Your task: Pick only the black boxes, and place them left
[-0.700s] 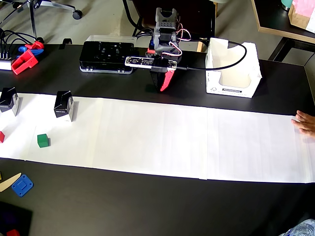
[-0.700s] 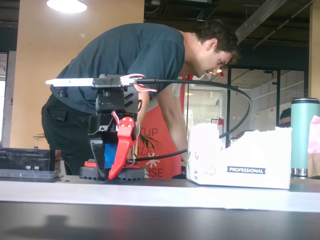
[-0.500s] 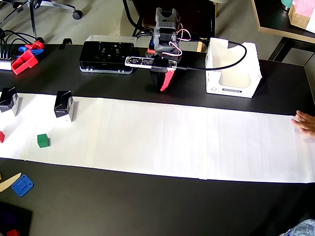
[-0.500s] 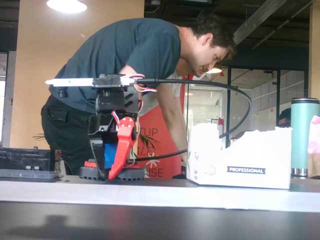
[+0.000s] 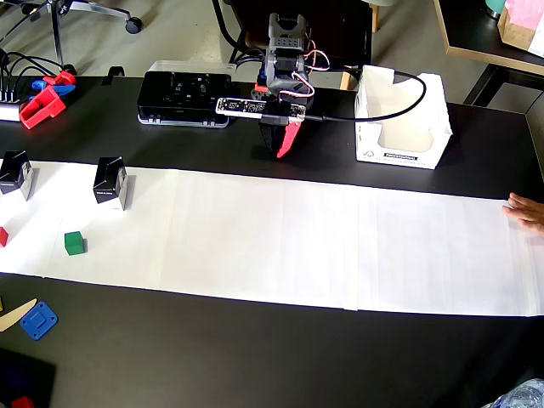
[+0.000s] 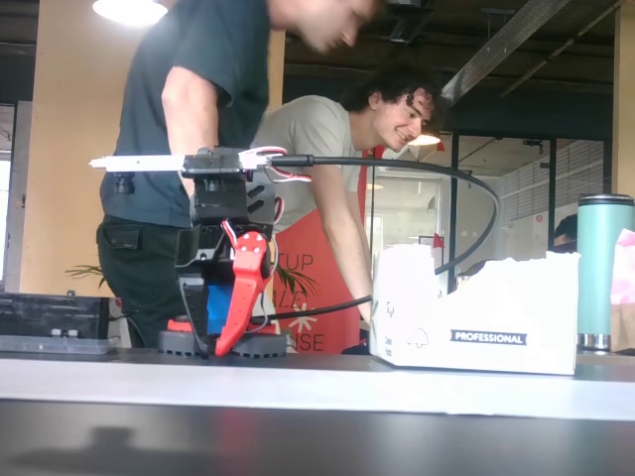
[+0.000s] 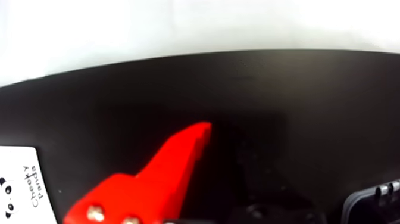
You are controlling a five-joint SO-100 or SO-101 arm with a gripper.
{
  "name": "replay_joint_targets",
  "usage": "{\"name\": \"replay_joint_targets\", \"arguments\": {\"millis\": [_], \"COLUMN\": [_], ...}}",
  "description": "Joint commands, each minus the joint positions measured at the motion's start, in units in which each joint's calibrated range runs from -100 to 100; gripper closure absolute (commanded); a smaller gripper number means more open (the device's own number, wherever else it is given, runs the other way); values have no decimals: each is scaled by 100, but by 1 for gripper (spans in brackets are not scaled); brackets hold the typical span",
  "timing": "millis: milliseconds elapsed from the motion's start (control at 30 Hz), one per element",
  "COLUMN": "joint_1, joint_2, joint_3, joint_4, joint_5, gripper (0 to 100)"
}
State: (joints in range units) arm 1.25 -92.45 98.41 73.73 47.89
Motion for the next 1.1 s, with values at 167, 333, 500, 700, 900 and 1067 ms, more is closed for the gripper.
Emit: {"name": "replay_joint_targets", "arguments": {"millis": [167,333,500,700,900,1067], "joint_1": [18,18,18,79,70,10], "joint_2": [20,20,20,20,20,20], "joint_3": [70,70,70,70,70,70], "joint_4": [19,19,19,11,11,11], "joint_5": [43,43,43,11,11,38], "gripper": [100,100,100,100,100,100]}}
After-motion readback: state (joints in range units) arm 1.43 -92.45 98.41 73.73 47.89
